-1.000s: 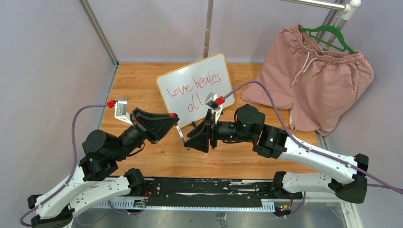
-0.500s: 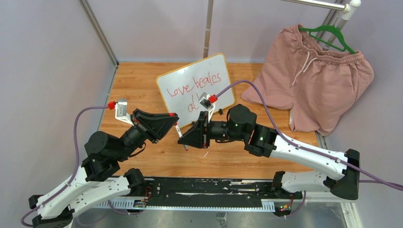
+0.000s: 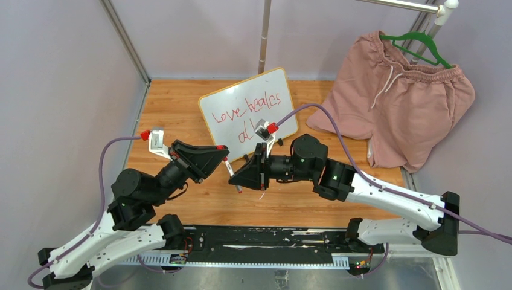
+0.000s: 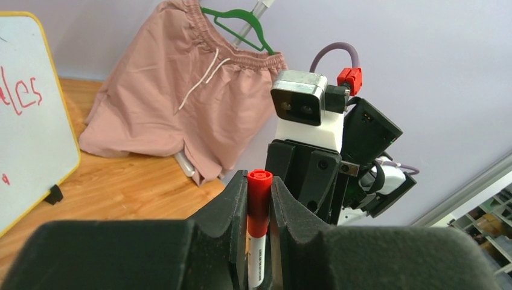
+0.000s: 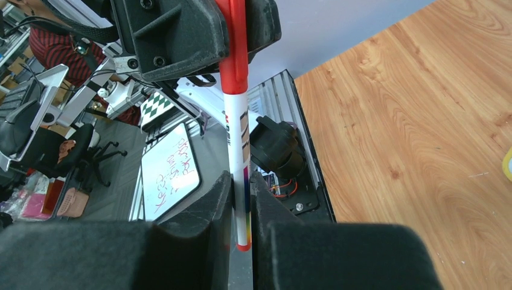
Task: Write a sentence on the whiteboard
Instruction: Close the whiteboard marker at the center of the board.
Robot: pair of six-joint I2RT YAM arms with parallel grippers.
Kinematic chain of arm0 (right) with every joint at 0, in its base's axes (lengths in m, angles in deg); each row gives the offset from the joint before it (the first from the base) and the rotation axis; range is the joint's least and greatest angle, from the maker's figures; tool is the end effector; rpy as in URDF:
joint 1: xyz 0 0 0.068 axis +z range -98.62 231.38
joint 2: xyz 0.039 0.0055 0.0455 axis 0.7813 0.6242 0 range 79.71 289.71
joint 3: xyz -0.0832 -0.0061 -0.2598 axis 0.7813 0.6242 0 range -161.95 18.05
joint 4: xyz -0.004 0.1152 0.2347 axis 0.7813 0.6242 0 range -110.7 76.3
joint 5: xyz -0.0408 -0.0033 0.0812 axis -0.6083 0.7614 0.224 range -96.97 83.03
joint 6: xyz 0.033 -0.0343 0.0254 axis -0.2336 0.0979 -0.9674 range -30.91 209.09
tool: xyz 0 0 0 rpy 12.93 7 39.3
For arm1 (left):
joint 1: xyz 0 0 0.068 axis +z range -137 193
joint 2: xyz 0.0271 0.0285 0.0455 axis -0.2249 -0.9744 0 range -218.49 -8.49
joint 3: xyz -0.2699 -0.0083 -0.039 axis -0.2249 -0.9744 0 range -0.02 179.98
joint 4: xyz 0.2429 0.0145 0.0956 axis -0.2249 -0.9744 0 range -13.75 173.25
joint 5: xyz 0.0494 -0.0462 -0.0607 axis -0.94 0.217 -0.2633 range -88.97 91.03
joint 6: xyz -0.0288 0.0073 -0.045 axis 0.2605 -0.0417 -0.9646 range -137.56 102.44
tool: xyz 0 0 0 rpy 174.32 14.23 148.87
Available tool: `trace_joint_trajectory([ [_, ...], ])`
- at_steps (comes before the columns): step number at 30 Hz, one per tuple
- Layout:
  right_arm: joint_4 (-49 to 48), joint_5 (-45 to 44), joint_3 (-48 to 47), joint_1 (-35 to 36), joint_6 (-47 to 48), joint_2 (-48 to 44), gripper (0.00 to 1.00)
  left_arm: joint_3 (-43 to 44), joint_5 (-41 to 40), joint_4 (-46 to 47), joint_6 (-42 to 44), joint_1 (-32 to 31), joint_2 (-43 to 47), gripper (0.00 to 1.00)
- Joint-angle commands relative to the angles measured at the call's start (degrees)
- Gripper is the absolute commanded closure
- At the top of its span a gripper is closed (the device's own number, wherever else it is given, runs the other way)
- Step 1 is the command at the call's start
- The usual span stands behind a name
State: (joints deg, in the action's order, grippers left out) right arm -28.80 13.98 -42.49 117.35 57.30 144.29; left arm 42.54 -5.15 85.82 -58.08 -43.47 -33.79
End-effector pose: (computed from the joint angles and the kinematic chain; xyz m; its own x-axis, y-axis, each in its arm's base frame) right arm 0.0952 0.2448 0.4021 -0.5014 0.0836 -0.8612 -0.8636 0.0123 0.5040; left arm 0.0586 -0.0816 0.3934 -0.3596 -0.6267 -0.6914 0.7092 0.2979 -0.6389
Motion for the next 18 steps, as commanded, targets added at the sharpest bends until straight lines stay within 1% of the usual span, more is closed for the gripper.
trace_joint_trajectory([
  [1,-0.7,-5.8,-0.5,-0.4,1.7,-1.5,1.00,-1.1,5.8,0.7,-2.8,-0.6,-0.7,1.00],
  [8,0.4,-6.9,-2.6,-0.4,3.4,-0.5,1.00,-1.8,7.6,0.7,-4.3,-0.6,-1.4,1.00],
  [14,-0.4,-7.4,-4.0,-0.4,3.9,0.7,1.00,-3.7,7.5,0.7,-5.5,-0.6,-0.4,1.00],
  [16,-0.4,-6.2,-4.5,-0.4,4.2,1.2,1.00,-4.0,5.4,0.0,-5.5,-0.6,0.4,1.00],
  [18,-0.2,-4.3,-4.7,-0.4,4.5,1.4,1.00,-3.7,0.8,-2.2,-5.3,-0.6,1.9,1.00],
])
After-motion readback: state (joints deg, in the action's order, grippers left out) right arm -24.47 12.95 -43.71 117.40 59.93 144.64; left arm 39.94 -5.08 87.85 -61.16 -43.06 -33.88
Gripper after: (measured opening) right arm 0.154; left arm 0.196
